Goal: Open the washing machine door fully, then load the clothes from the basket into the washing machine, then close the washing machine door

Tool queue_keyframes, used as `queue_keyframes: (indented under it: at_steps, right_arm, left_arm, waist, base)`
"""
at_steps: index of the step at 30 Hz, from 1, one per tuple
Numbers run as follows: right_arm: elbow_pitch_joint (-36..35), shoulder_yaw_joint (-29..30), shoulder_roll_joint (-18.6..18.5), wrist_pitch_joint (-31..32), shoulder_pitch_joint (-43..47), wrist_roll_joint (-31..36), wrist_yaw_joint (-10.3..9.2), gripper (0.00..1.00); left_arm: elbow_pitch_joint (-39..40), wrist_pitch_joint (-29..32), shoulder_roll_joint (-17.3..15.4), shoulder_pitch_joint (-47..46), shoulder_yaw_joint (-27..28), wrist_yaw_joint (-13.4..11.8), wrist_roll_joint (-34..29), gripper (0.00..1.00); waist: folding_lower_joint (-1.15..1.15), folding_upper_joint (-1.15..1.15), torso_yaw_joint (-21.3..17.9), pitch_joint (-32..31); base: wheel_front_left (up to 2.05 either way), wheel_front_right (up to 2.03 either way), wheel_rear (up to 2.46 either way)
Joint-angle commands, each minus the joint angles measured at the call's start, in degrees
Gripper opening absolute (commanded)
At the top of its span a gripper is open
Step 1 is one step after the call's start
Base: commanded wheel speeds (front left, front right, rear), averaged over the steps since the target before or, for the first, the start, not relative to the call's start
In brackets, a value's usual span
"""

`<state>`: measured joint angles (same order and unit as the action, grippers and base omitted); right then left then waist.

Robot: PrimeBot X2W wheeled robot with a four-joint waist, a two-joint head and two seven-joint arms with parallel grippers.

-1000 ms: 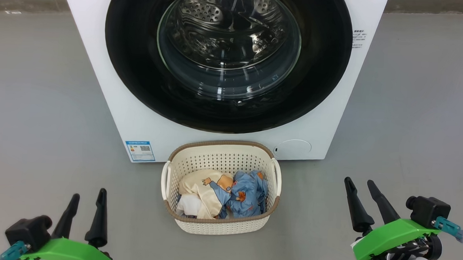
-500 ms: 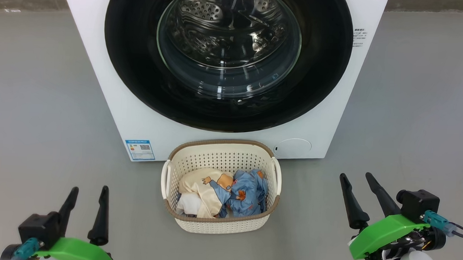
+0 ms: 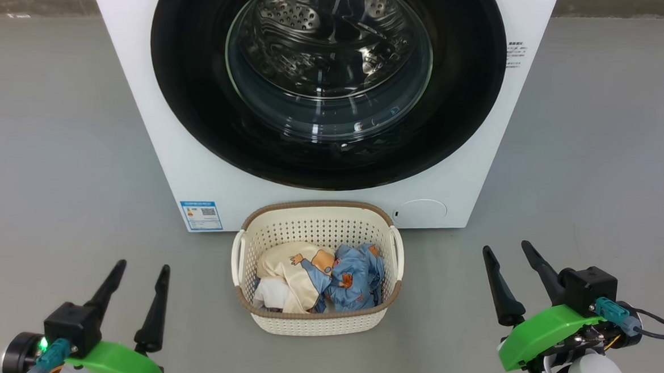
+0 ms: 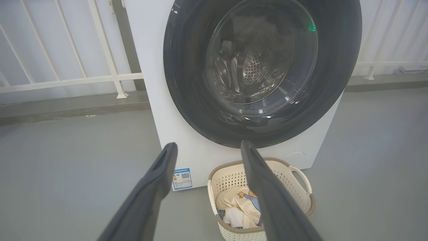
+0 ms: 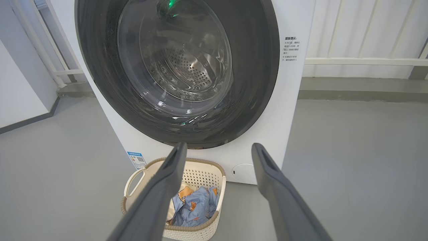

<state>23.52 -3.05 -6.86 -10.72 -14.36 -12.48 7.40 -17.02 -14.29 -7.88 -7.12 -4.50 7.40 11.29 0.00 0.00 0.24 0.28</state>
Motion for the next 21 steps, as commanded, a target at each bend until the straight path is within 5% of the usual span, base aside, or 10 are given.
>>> queue_keyframes:
  at_steps: [1, 21]
  right_arm:
    - [-1.19, -1.32, -0.01, -0.62, -2.64, 1.13, 0.09, 1.0]
    - [-1.2, 0.53, 0.77, -1.03, -2.51, 2.94, 0.09, 1.0]
  left_arm:
    - [0.99, -0.71, -1.3, -2.51, 2.0, 0.09, -0.44, 1.0]
    - [-3.25, -0.71, 0.09, -3.11, 5.73, -0.59, -1.52, 1.0]
  waist:
    - [0.0, 0.0, 0.01, -0.05]
    - [0.0, 0.0, 0.15, -0.49]
  base:
    - [0.0, 0.0, 0.0]
    - [0.0, 0.0, 0.0]
